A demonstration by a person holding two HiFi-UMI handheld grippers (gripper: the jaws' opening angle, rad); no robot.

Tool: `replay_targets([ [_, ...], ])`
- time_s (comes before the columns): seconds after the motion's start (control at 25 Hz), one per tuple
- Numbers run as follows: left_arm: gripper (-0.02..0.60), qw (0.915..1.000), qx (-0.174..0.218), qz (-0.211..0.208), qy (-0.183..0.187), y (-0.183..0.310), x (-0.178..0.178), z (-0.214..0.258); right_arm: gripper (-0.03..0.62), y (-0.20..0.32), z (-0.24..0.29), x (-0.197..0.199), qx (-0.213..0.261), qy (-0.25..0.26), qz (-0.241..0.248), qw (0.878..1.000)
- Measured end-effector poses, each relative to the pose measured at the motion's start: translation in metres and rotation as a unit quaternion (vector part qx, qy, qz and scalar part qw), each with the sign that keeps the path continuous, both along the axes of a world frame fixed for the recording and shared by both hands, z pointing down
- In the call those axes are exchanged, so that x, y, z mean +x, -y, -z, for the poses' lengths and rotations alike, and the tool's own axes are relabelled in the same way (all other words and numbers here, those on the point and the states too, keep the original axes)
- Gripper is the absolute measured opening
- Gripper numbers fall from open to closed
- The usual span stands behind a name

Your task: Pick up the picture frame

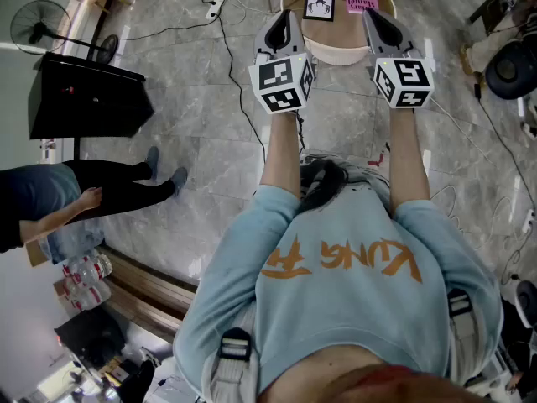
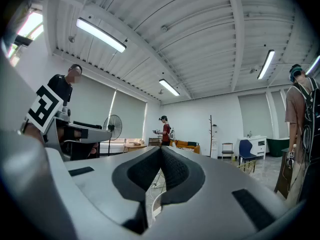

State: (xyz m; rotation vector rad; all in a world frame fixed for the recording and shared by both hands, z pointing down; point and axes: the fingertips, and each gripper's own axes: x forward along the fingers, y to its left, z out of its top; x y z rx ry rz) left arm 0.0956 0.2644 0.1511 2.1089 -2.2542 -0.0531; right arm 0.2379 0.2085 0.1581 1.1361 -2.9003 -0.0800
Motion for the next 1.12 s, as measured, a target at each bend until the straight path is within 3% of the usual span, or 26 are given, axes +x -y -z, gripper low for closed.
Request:
replay_targets([
  [0.88,0.020,1.0000,0.005,0.005,0.003,0.018,0.007,0.011,-0.003,0.029,0.015,0.021,0.000,0.031,-0.012,0.999],
  [1.12,0.020,0.9999,0.003,0.010,0.005,0.024,-0.010,0.003,-0.003,0.039,0.003,0.015,-0.003,0.037,-0.017,0.999],
])
